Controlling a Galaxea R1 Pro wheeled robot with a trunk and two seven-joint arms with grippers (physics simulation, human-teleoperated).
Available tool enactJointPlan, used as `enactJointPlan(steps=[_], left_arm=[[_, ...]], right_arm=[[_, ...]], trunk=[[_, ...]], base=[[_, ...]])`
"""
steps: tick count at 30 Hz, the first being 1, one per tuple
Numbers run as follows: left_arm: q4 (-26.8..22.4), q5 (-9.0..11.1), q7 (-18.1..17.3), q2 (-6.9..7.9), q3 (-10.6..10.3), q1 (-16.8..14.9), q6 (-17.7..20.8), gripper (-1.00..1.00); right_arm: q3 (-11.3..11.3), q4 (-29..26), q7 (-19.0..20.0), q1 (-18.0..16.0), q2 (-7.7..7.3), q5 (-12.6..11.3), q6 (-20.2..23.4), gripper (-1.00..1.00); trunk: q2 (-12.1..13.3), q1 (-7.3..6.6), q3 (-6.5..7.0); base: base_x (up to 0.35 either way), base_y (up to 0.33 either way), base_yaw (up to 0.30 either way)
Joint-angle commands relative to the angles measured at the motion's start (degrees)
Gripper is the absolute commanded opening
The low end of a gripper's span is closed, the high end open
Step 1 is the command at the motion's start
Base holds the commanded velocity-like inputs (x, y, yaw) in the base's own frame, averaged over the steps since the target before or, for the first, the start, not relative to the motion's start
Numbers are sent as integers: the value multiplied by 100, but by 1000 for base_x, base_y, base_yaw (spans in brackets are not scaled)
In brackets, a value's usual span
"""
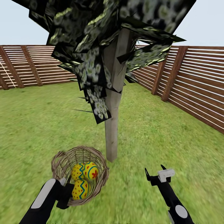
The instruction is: Take the three Easter eggs out of the wicker basket on the lawn in the garden, then place them on the lawn next to a single tree (choose any tree) so that all three eggs are next to the same tree and none are left in the basket.
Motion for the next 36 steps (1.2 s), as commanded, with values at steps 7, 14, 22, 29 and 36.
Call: enactJointPlan(steps=[7,14,22,29,36], left_arm=[[77,-2,12,-2,11,-8,4,-100],[338,-34,64,-6,11,-73,-36,-100],[367,-46,75,-17,2,-96,-29,-100],[367,-37,388,-35,3,-148,-37,-100],[497,-37,389,-29,2,-225,-51,-100]], right_arm=[[-14,-377,12,6,-2,43,601,100],[-27,-883,9,5,-2,-106,1493,100],[-354,-1051,2699,-220,-72,-563,2820,100],[-551,-1020,3230,-249,-26,-556,2952,100],[-533,-999,3204,-249,-11,-551,2903,100]], trunk=[[-7,2,-69],[-7,2,-132],[-7,2,-204],[-7,2,-261],[-7,2,-301]], base=[[0,0,0],[0,0,0],[0,0,0],[0,0,0],[0,0,0]])
